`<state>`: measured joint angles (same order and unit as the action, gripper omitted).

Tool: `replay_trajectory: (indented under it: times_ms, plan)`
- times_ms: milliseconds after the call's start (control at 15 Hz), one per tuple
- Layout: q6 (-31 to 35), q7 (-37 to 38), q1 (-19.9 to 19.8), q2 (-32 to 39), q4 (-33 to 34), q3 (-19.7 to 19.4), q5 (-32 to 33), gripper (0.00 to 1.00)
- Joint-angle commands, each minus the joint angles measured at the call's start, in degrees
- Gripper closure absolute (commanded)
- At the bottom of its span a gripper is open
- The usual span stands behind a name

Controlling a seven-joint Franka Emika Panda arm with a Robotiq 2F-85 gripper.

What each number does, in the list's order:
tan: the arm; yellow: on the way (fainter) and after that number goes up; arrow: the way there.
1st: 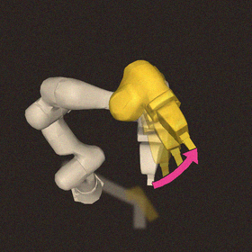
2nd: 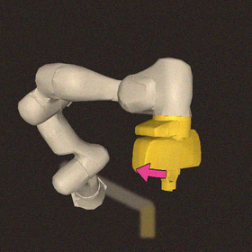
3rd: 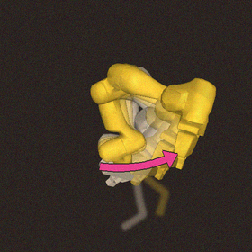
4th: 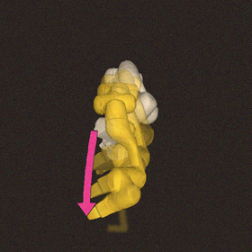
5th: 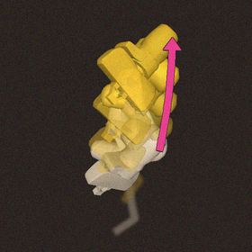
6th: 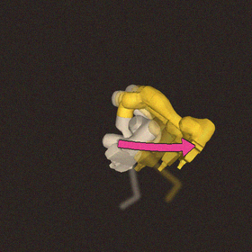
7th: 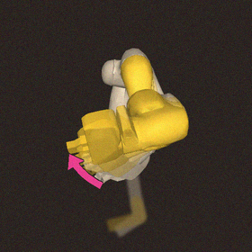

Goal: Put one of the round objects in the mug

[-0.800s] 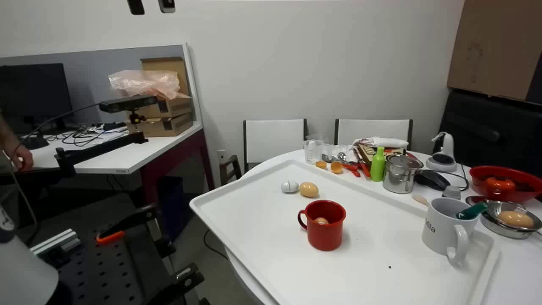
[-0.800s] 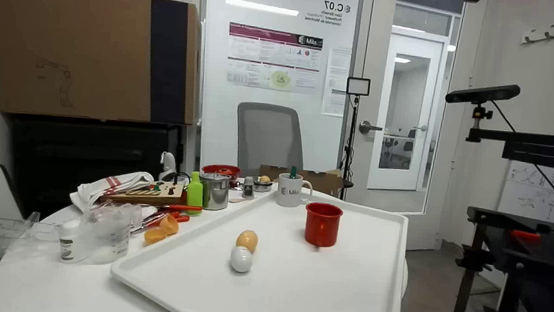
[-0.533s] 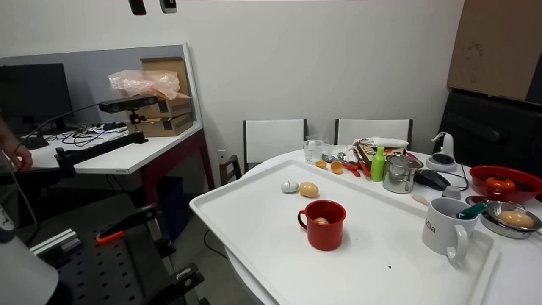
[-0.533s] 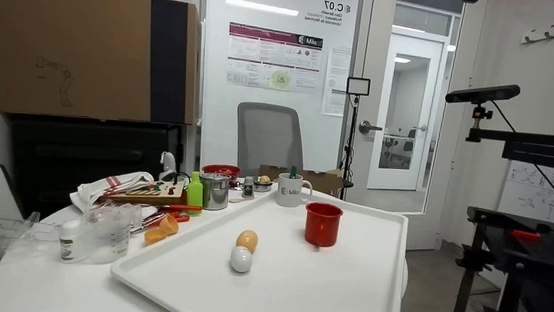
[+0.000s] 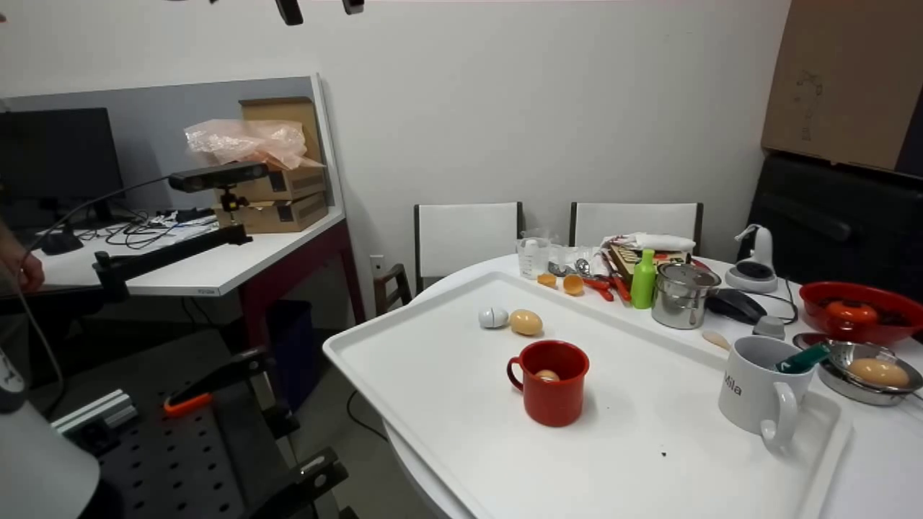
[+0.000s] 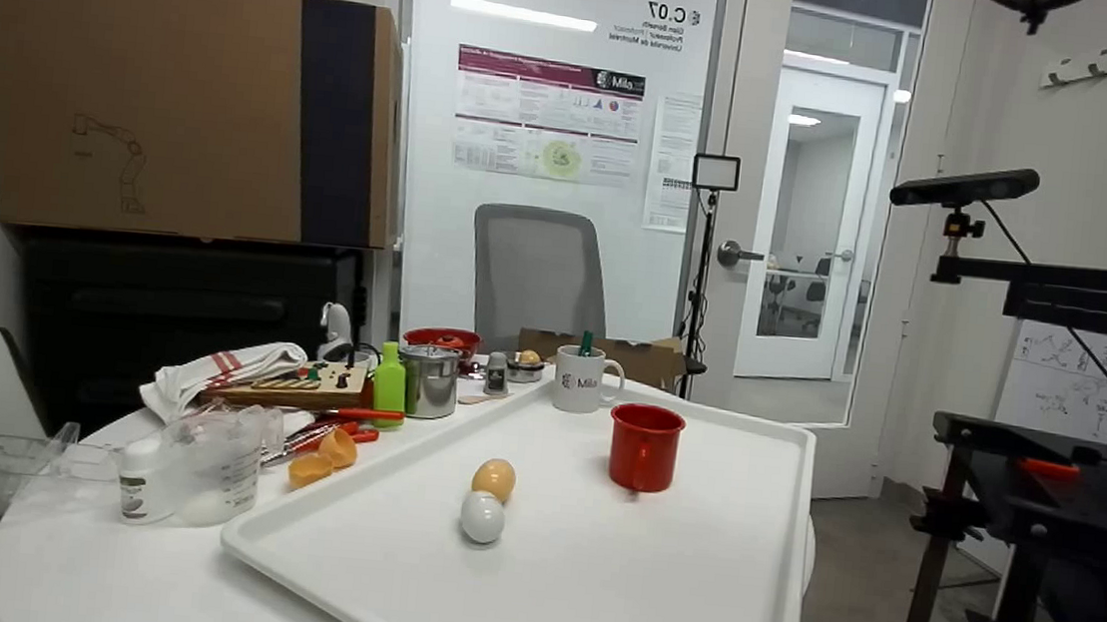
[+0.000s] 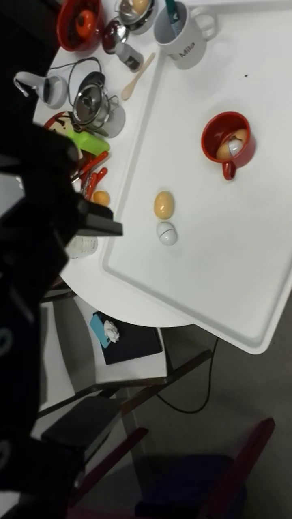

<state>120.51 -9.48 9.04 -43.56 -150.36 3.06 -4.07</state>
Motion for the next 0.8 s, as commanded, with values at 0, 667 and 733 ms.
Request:
replay_trajectory:
  times_ms: [0,667,733]
  plan:
    - [4.85,-2.52,0.24,10.68,6.03,0.31,2.38,0.0]
    - [11.97,8.61,-6.01,34.47,15.29,0.1,6.21,0.0]
    - [12.61,9.65,-6.21,35.64,15.95,-0.23,4.89,0.0]
